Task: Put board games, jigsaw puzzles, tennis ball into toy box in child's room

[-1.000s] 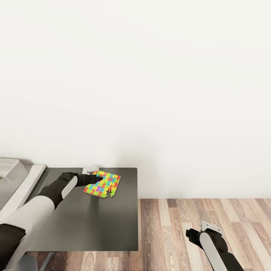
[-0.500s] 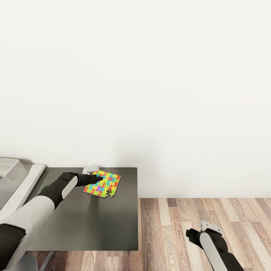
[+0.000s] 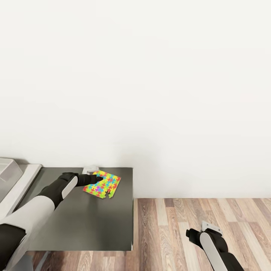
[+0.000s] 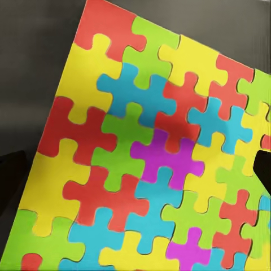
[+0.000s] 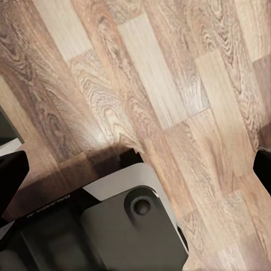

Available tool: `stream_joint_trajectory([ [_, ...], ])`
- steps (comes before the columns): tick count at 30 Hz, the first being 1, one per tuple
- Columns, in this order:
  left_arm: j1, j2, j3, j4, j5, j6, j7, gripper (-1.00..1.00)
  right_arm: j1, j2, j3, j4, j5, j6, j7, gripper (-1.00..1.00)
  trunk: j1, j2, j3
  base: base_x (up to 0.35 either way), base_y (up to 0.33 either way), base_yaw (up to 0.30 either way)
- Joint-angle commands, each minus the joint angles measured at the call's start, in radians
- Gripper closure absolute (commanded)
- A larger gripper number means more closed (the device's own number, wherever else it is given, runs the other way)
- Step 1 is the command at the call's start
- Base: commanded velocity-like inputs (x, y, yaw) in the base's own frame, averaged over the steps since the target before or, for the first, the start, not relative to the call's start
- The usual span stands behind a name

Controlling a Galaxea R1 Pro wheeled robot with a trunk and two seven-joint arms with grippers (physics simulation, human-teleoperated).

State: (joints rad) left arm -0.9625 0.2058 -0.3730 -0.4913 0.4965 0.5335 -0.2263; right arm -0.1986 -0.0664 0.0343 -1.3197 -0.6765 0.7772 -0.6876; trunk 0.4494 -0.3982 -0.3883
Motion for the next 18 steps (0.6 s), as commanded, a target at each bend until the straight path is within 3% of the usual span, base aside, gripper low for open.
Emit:
stream_joint_trajectory([
  [1, -0.001, 0.001, -0.004, -0.001, 0.003, 0.003, -0.001, -1.0, -0.001, -0.001, 0.003, -0.001, -0.009, 0.002, -0.01, -1.0, 0.001, -0.002, -0.002, 0.0, -0.148, 0.0],
  [11, -0.001, 0.0, -0.007, -0.001, 0.002, 0.003, 0.0, -1.0, -0.001, -0.001, 0.003, -0.001, -0.01, 0.001, -0.01, -1.0, 0.001, -0.002, -0.002, -0.043, -0.15, 0.0],
  [18, -0.001, 0.0, -0.007, -0.001, 0.001, 0.003, 0.001, -1.0, -0.001, -0.002, 0.003, -0.001, -0.012, 0.002, -0.01, -1.0, 0.001, -0.002, -0.002, -0.057, -0.042, 0.0],
])
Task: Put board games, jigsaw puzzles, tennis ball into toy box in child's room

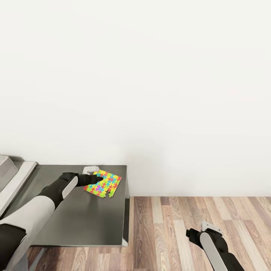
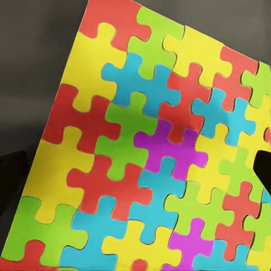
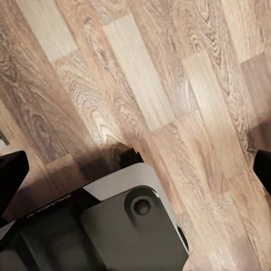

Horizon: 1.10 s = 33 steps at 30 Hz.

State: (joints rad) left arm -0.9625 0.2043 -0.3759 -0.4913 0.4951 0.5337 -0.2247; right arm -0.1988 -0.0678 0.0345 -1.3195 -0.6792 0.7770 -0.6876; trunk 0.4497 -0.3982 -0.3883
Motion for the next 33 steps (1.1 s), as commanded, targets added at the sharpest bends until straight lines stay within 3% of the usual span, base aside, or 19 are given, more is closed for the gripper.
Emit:
stream_joint_trajectory([
  [1, -0.001, 0.001, -0.005, -0.001, 0.002, 0.003, -0.001, -1.0, -0.001, -0.001, 0.002, -0.001, -0.009, 0.002, -0.01, -1.0, 0.0, -0.002, -0.002, -0.11, -0.046, 0.0],
  [17, -0.001, -0.001, -0.001, -0.001, 0.002, 0.005, -0.001, -1.0, -0.001, 0.001, 0.006, 0.0, 0.001, -0.009, -0.009, -1.0, 0.0, -0.002, -0.002, -0.034, -0.047, 0.0],
  [33, -0.001, -0.002, -0.005, -0.001, 0.002, 0.005, 0.006, -1.0, -0.001, 0.0, 0.005, 0.007, 0.0, -0.008, -0.009, -1.0, 0.0, -0.002, -0.002, 0.08, -0.185, 0.0],
])
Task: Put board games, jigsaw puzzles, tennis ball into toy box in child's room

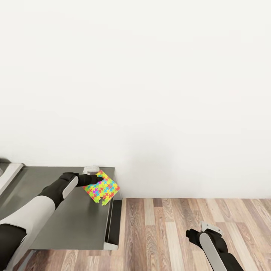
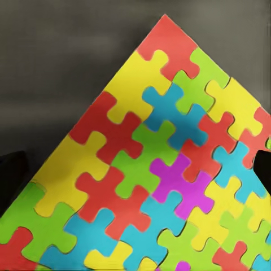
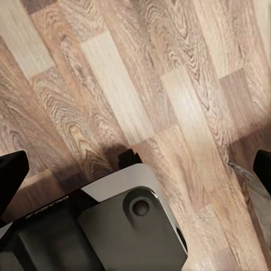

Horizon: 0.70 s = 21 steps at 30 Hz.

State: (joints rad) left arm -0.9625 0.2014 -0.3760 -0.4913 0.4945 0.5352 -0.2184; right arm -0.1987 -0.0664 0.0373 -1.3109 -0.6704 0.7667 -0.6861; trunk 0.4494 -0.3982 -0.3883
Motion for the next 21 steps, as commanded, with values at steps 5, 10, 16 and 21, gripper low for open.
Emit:
stream_joint_trajectory([
  [5, -0.001, 0.001, -0.004, -0.001, 0.002, 0.002, 0.0, -1.0, -0.001, -0.001, 0.003, -0.001, -0.009, 0.002, -0.01, -1.0, 0.001, -0.002, -0.002, 0.005, -0.019, 0.0],
  [10, -0.001, 0.001, -0.005, -0.001, 0.002, -0.002, 0.0, -1.0, -0.001, -0.001, 0.002, -0.001, -0.009, 0.002, -0.01, -1.0, 0.001, -0.002, -0.002, -0.02, -0.003, 0.0],
  [16, -0.001, 0.0, -0.006, -0.001, 0.002, -0.007, -0.001, -1.0, -0.001, -0.001, 0.002, -0.001, -0.009, 0.002, -0.01, -1.0, 0.001, -0.002, -0.002, -0.162, -0.046, 0.0],
  [21, -0.001, 0.001, -0.006, -0.001, 0.002, -0.009, -0.001, -1.0, -0.001, -0.001, 0.002, -0.001, -0.009, 0.002, -0.01, -1.0, 0.001, -0.002, -0.002, -0.048, -0.02, 0.0],
])
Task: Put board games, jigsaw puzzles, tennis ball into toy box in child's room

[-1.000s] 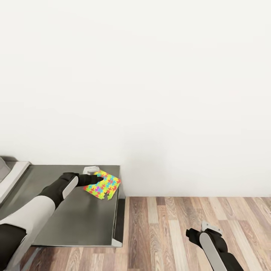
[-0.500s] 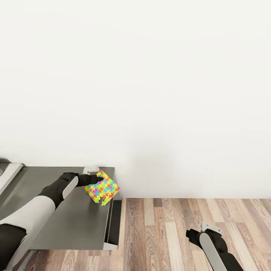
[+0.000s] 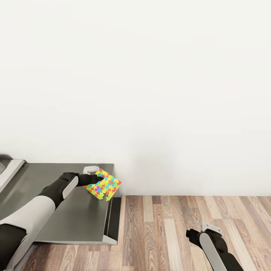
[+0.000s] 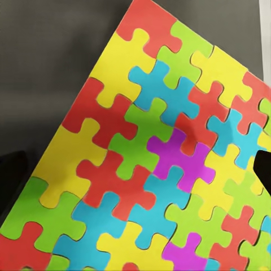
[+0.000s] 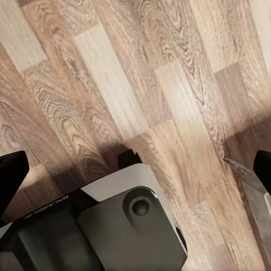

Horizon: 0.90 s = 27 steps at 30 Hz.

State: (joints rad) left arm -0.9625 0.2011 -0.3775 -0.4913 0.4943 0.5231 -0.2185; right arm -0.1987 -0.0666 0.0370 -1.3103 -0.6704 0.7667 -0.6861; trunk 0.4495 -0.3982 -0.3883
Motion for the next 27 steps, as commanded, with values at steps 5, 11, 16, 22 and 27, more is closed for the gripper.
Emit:
stream_joint_trajectory([
  [5, -0.001, 0.001, -0.004, -0.001, 0.003, 0.003, -0.001, -1.0, -0.001, -0.001, 0.002, -0.001, -0.009, 0.002, -0.01, -1.0, 0.001, -0.002, -0.002, -0.007, -0.003, 0.0],
  [11, -0.001, 0.001, -0.004, -0.001, 0.003, 0.003, -0.001, -1.0, -0.001, -0.001, 0.001, 0.0, -0.01, 0.002, -0.01, -1.0, 0.001, -0.002, -0.002, -0.002, 0.0, 0.0],
  [16, -0.001, 0.0, -0.004, -0.001, 0.003, 0.004, -0.001, -1.0, -0.001, -0.002, 0.001, 0.0, -0.01, 0.002, -0.01, -1.0, 0.001, -0.002, -0.002, -0.09, -0.022, 0.0],
  [22, -0.001, 0.003, -0.002, -0.001, 0.003, 0.003, -0.003, -1.0, -0.001, -0.002, 0.001, 0.0, -0.01, 0.002, -0.01, -1.0, 0.001, -0.002, -0.002, -0.031, -0.012, 0.0],
  [27, -0.001, 0.008, 0.004, -0.002, 0.004, 0.003, -0.005, -1.0, -0.001, -0.002, 0.001, 0.0, -0.011, 0.002, -0.01, -1.0, 0.001, -0.002, -0.002, -0.004, -0.002, 0.0],
])
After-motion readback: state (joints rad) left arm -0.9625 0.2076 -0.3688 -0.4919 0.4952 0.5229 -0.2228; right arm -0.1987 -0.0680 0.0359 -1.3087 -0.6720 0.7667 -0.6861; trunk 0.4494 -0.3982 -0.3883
